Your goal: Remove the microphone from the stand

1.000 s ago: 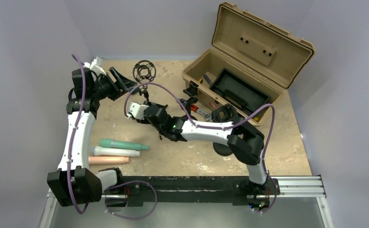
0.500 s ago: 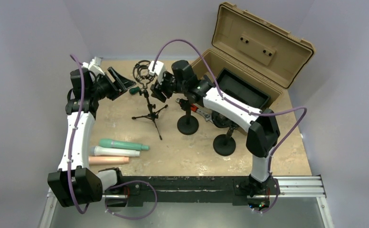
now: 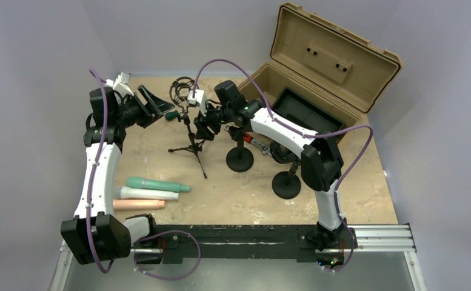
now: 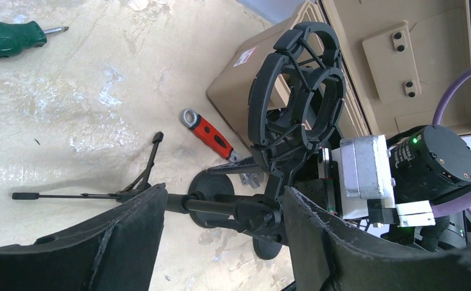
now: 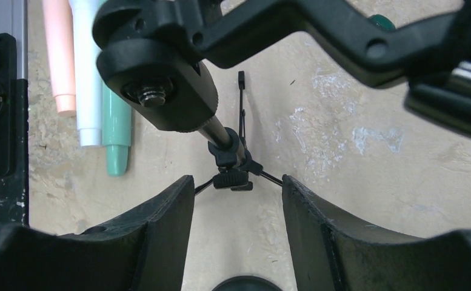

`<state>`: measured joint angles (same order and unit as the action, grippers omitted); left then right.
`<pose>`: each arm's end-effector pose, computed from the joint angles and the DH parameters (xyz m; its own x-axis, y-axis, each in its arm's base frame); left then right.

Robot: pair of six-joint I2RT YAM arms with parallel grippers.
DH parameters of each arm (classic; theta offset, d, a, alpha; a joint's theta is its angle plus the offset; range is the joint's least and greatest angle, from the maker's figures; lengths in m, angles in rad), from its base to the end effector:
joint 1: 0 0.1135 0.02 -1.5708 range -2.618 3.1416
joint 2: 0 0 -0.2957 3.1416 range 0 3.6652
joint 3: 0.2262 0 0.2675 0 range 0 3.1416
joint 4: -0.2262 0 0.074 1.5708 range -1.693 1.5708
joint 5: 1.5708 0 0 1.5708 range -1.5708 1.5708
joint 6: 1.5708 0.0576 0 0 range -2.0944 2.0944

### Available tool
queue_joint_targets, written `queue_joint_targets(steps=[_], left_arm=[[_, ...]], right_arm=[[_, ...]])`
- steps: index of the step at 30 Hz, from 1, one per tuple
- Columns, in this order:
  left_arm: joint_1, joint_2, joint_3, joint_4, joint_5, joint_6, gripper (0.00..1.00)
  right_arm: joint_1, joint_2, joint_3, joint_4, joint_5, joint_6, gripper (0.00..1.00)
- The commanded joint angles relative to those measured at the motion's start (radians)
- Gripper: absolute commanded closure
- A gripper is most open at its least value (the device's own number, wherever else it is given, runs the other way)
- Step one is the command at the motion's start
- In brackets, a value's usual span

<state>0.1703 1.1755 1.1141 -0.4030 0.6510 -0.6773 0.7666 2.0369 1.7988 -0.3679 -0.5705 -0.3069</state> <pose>0.2790 0.0126 0.3766 -0.5941 -0.6080 -0.5266 0.0344 0.6349 -0.7718 0.3537 0.3838 0.3047 -0.1181 -0.4668 -0.8765 -0.9853 0.1650 0.0449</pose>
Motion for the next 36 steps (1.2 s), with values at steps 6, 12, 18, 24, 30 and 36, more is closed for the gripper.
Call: queue_joint_targets(steps=[6, 12, 18, 24, 30, 36], left_arm=[[0.016, -0.019, -0.014, 0.066, 0.032, -0.019, 0.32], [0.019, -0.019, -0.017, 0.071, 0.040, -0.025, 0.32], [0.021, -0.024, -0.019, 0.076, 0.044, -0.028, 0.32], [0.024, -0.023, -0.021, 0.080, 0.046, -0.032, 0.32], [0.024, -0.024, -0.024, 0.083, 0.047, -0.033, 0.32], [0.025, -0.025, -0.025, 0.084, 0.044, -0.033, 0.32]], right_arm=[[0.002, -0.028, 0.003, 0.069, 0.024, 0.002, 0.52], [0.008, -0.008, 0.017, 0.038, 0.052, -0.017, 0.52], [0.034, -0.011, -0.019, 0.065, 0.078, -0.021, 0.53], [0.055, 0.012, 0.001, 0.052, 0.136, -0.032, 0.57], [0.060, 0.027, 0.016, 0.037, 0.153, -0.049, 0.68], [0.074, 0.030, 0.006, 0.023, 0.216, -0.085, 0.88]])
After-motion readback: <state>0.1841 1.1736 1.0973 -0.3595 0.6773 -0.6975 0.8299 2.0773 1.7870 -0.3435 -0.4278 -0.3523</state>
